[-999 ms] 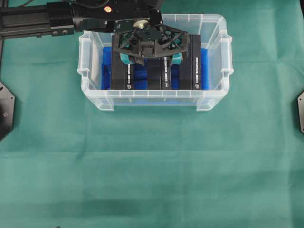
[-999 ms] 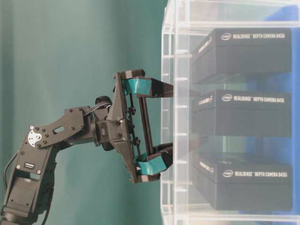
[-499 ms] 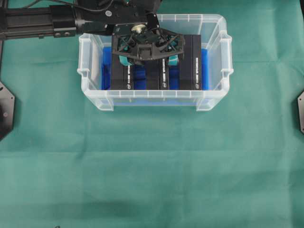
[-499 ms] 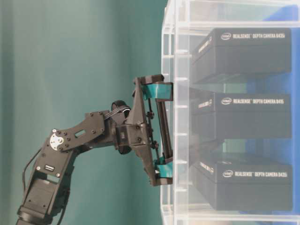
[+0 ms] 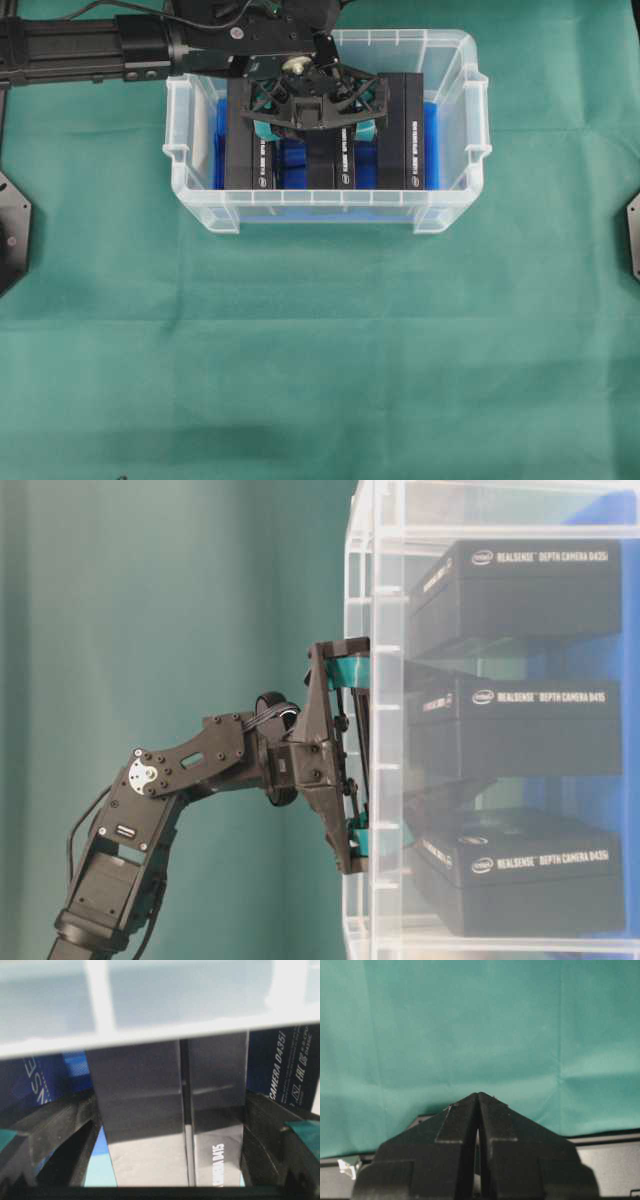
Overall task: Take the box out of the case with the left arm.
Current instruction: 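Lower the left gripper around the middle box and close on it, then lift the gripped middle box straight up out of the case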
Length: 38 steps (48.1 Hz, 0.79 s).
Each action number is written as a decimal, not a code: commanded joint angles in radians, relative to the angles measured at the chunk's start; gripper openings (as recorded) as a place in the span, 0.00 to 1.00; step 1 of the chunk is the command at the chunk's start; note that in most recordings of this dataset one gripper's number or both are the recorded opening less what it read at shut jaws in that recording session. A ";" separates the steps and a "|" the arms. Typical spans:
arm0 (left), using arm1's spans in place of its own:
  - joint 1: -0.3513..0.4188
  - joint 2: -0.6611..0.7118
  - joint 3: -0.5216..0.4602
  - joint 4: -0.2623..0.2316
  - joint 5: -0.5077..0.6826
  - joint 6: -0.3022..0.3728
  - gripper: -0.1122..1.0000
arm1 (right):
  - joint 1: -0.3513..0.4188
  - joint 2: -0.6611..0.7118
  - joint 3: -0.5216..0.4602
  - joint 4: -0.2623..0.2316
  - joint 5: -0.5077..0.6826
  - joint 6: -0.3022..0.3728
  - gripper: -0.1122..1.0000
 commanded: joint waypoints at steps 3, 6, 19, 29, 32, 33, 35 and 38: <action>0.003 -0.017 -0.018 -0.008 0.006 0.000 0.82 | 0.002 0.002 -0.012 0.000 -0.005 0.002 0.10; 0.002 -0.018 -0.025 -0.008 0.008 0.002 0.68 | 0.002 0.002 -0.012 0.000 -0.005 0.002 0.10; 0.002 -0.034 -0.023 -0.009 0.012 0.000 0.64 | 0.002 0.002 -0.012 0.000 -0.005 0.002 0.10; 0.000 -0.034 -0.023 -0.008 0.012 0.000 0.64 | 0.002 0.002 -0.012 -0.002 -0.005 0.002 0.10; 0.000 -0.034 -0.025 -0.008 0.011 0.000 0.64 | 0.002 0.002 -0.012 0.000 -0.005 0.002 0.10; 0.000 -0.034 -0.025 -0.008 0.012 0.000 0.64 | 0.002 0.002 -0.012 0.000 -0.005 0.002 0.10; 0.000 -0.035 -0.026 -0.008 0.012 0.000 0.64 | 0.002 0.002 -0.011 0.000 -0.005 0.002 0.10; 0.000 -0.035 -0.026 -0.008 0.012 0.000 0.64 | 0.002 0.002 -0.012 0.000 -0.005 0.002 0.10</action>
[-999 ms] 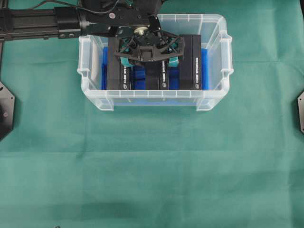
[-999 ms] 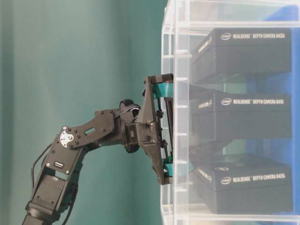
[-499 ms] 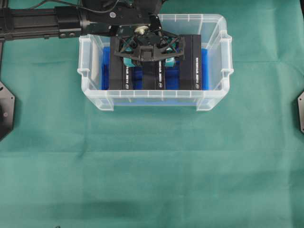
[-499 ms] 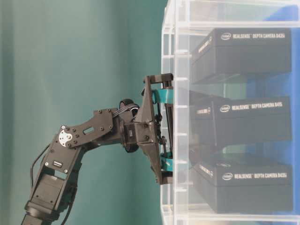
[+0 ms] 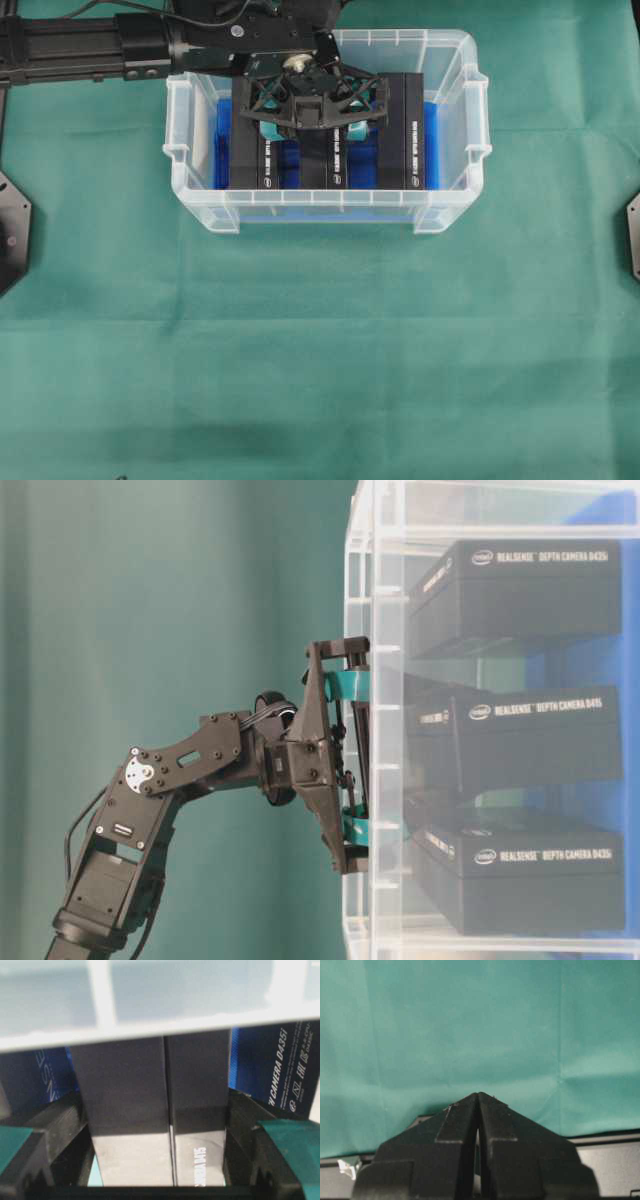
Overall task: Take the box out of the case with the left arm.
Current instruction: 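Lift the gripped middle box straight up out of the case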
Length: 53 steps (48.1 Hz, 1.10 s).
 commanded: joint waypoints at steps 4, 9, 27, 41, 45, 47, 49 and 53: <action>0.000 -0.040 -0.017 -0.002 0.002 0.002 0.64 | 0.002 0.002 -0.011 -0.003 -0.005 0.002 0.10; 0.000 -0.044 -0.015 -0.002 0.002 0.002 0.64 | 0.002 0.002 -0.011 -0.002 -0.005 0.000 0.10; 0.003 -0.097 -0.123 -0.002 0.173 0.002 0.64 | 0.002 0.002 -0.011 -0.002 -0.008 0.002 0.10; 0.003 -0.097 -0.314 -0.003 0.308 0.003 0.64 | 0.002 0.002 -0.011 -0.002 -0.014 0.003 0.10; 0.003 -0.097 -0.367 -0.003 0.362 0.003 0.64 | 0.002 0.002 -0.011 -0.002 -0.014 0.003 0.10; 0.003 -0.097 -0.391 -0.003 0.388 0.003 0.64 | 0.002 0.002 -0.011 -0.002 -0.015 0.003 0.10; 0.003 -0.098 -0.420 -0.003 0.416 0.003 0.64 | 0.002 0.002 -0.011 -0.002 -0.014 0.003 0.10; 0.003 -0.097 -0.466 -0.003 0.456 0.005 0.64 | 0.002 0.002 -0.011 -0.002 -0.015 0.003 0.10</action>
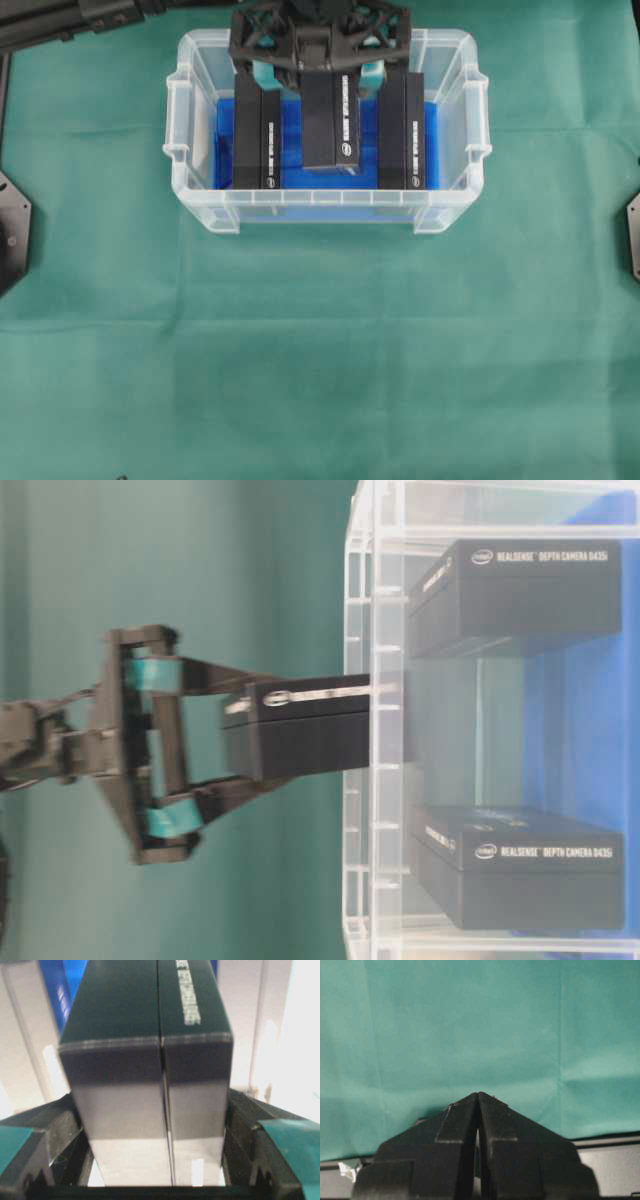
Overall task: Take the box out of the case with the left arm.
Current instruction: 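Lift the gripped middle box straight up out of the case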
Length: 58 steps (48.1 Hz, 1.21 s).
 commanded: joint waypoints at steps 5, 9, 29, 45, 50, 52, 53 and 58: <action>0.002 -0.054 -0.109 0.000 0.080 0.003 0.64 | 0.002 0.002 -0.011 -0.002 -0.005 0.002 0.10; 0.002 -0.054 -0.124 0.000 0.106 0.003 0.64 | 0.002 0.002 -0.011 -0.002 -0.005 0.002 0.10; 0.002 -0.066 -0.144 -0.008 0.126 0.002 0.64 | 0.002 0.002 -0.011 -0.002 -0.003 0.002 0.10; 0.002 -0.066 -0.146 -0.012 0.149 0.003 0.64 | 0.002 0.002 -0.011 -0.002 -0.003 0.002 0.10; 0.003 -0.067 -0.146 -0.014 0.149 0.003 0.64 | 0.002 0.002 -0.011 -0.002 -0.005 0.002 0.10; 0.002 -0.067 -0.146 -0.014 0.149 0.003 0.64 | 0.002 0.002 -0.011 -0.002 -0.005 0.002 0.10; 0.003 -0.067 -0.146 -0.012 0.150 0.003 0.64 | 0.002 0.002 -0.011 -0.002 -0.005 0.002 0.10; 0.003 -0.067 -0.146 -0.014 0.150 0.003 0.64 | 0.002 0.002 -0.011 -0.002 -0.005 0.002 0.10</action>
